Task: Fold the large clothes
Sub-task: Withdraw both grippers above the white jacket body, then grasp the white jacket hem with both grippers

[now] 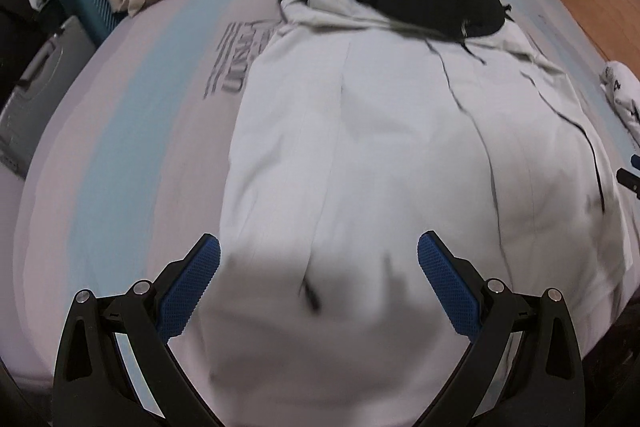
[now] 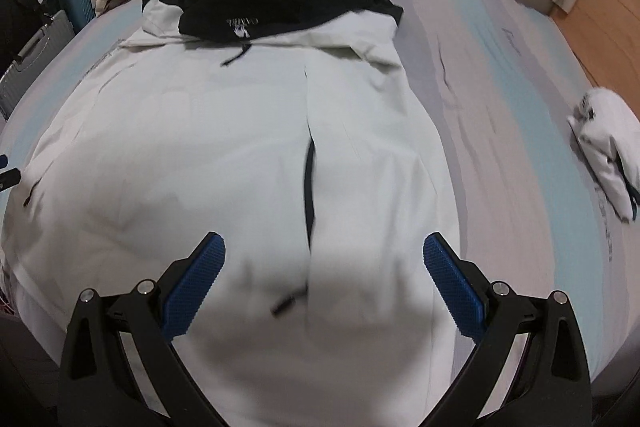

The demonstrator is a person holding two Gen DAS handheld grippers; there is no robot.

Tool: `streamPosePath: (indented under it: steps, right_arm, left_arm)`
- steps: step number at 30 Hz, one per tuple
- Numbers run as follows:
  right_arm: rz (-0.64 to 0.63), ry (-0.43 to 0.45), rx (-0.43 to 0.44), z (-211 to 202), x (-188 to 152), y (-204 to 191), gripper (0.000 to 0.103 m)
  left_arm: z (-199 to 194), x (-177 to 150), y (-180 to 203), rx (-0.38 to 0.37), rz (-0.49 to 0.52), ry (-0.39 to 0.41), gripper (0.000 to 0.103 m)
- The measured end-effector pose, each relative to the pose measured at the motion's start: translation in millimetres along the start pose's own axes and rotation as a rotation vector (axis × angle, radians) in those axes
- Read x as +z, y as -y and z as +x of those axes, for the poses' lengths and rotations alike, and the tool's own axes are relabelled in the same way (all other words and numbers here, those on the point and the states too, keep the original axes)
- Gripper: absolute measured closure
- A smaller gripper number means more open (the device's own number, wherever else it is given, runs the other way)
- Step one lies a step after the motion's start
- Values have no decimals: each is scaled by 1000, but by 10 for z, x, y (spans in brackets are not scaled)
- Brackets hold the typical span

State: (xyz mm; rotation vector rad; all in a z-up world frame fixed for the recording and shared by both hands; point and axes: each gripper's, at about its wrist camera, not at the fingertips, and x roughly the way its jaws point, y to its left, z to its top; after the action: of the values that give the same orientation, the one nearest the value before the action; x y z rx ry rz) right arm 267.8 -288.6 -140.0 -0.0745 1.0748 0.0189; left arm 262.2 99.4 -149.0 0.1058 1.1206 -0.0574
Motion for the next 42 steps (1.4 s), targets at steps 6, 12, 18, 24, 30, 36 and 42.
streamPosePath:
  steps: [6, 12, 18, 24, 30, 36, 42]
  right_arm:
    - [13, -78, -45, -11, -370, 123, 8]
    - [22, -131, -70, -25, -607, 206, 8]
    - [-10, -181, -76, 11, -828, 307, 8]
    - [-29, -219, -76, 93, -961, 316, 8]
    - [32, -247, -25, 180, -1053, 380, 8]
    - [79, -269, 95, 179, -1050, 376, 20]
    - [133, -281, 140, 139, -995, 545, 30]
  left_arm:
    - [37, -284, -153, 21, -6, -60, 6]
    - [53, -439, -298, 57, -38, -79, 6]
    - [135, -580, -491, 52, -87, -106, 6]
    - [266, -710, -570, -25, -111, -138, 6]
    - [321, -752, -531, -79, -85, -155, 8]
    - [266, -746, -397, -91, -37, -164, 35]
    - [208, -712, -370, -77, -30, -160, 52]
